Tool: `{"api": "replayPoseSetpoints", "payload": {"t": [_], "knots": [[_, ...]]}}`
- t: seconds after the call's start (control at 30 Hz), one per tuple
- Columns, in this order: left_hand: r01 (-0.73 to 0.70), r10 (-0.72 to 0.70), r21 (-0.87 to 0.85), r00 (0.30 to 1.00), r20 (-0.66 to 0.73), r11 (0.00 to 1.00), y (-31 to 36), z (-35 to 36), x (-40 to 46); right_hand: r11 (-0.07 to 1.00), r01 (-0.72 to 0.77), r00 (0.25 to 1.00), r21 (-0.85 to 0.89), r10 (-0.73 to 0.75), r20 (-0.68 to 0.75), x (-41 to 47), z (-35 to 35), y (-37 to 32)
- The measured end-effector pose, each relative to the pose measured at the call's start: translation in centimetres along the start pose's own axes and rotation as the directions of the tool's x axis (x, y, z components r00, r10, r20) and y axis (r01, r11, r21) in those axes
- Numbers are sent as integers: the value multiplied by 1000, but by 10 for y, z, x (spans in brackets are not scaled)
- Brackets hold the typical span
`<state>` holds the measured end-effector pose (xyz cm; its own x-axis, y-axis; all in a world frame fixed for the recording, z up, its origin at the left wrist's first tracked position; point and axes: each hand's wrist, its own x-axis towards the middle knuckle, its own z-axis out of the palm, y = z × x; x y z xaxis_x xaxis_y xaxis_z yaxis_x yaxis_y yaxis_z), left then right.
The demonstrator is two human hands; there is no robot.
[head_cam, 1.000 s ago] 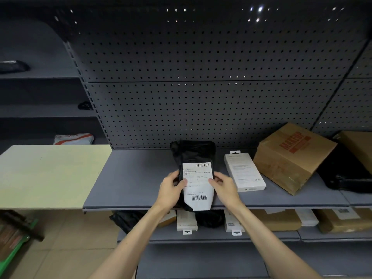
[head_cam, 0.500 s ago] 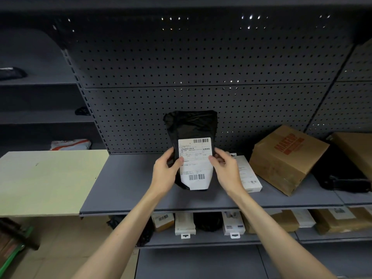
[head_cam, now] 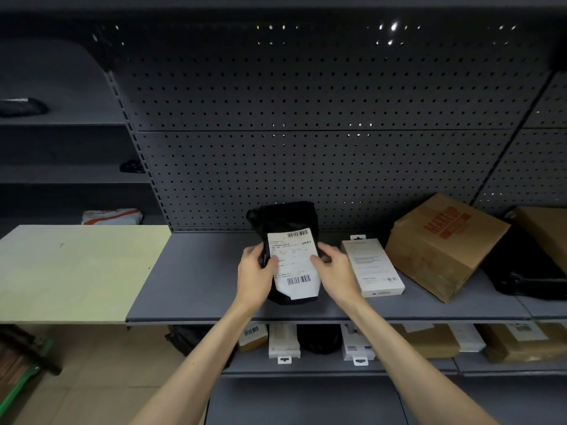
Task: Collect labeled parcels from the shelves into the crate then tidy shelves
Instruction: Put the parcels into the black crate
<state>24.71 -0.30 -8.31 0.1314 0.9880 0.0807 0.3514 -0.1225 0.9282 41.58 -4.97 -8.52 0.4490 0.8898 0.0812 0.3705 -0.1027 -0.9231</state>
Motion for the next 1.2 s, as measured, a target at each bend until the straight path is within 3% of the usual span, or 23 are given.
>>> {"api": "replayPoseSetpoints", "payload": {"t": [0.13, 0.33, 0.5, 0.57, 0.67, 0.77, 0.83, 1.0, 1.2], "knots": [[137, -132, -57, 988, 86, 989, -20, -2, 1, 995, -93, 994, -42, 95, 51, -5, 8, 16], [165, -189, 110, 948, 257, 980, -47, -4, -1, 972, -214, 954, -97, 229, 195, -12, 15, 33], [117, -151, 140, 952, 267, 983, -46, -5, -2, 967, -208, 950, -146, 235, 207, -12, 16, 38], [24, -86, 256, 969, 232, 966, -46, -7, -2, 964, -178, 954, -200, 219, 205, -11, 13, 36], [-194, 92, 540, 973, 212, 819, -41, -11, 1, 914, 7, 977, -405, 80, 198, -8, 6, 33], [-383, 238, 672, 923, 301, 634, -28, -8, 4, 739, 186, 976, -648, -60, 211, -6, -8, 24], [-466, 297, 694, 885, 359, 549, -19, -2, 5, 634, 228, 972, -739, -104, 210, -5, -20, 18], [-590, 365, 657, 807, 464, 469, -1, 27, 4, 485, 158, 987, -860, -82, 135, -11, -61, 17], [-725, 385, 551, 687, 617, 413, 17, 76, -16, 439, -18, 1000, -898, 21, -10, -43, -119, 35]]}}
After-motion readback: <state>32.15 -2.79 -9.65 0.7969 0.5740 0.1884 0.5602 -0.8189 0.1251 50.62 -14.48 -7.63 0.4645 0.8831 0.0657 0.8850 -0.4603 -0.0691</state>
